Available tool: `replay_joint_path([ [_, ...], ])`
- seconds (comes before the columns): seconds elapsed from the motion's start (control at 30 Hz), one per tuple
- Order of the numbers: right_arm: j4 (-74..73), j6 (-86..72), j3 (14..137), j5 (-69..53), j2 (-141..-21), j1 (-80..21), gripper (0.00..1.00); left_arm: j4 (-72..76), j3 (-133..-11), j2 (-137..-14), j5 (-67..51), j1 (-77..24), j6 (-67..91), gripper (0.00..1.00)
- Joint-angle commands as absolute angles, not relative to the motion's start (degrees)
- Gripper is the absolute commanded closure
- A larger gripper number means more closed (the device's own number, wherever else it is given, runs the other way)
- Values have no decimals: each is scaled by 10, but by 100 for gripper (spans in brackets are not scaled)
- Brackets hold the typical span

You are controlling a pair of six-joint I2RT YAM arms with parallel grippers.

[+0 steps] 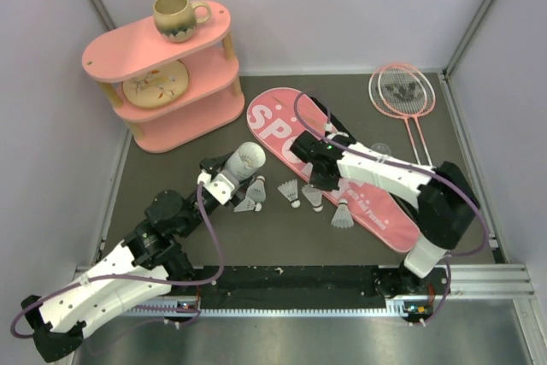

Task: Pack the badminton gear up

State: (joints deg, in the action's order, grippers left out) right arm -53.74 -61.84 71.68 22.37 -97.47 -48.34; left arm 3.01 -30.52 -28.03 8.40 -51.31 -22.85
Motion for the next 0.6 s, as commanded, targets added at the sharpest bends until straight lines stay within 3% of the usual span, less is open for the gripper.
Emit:
replay_joint_path([
  [0.0, -534, -578, 765, 248, -880, -484, 100, 76, -307, -283, 80, -515, -236, 78],
  [0.17, -433, -499, 748, 205, -732, -467, 100, 74, -308, -283, 72, -514, -234, 78],
  [0.37, -255, -439, 700, 34, -576, -438, 100, 75, -309, -292, 55, -514, -233, 78],
  [0.57, -157, -438, 729, -99, -588, -438, 100, 74, -309, -296, 41, -514, -231, 78],
])
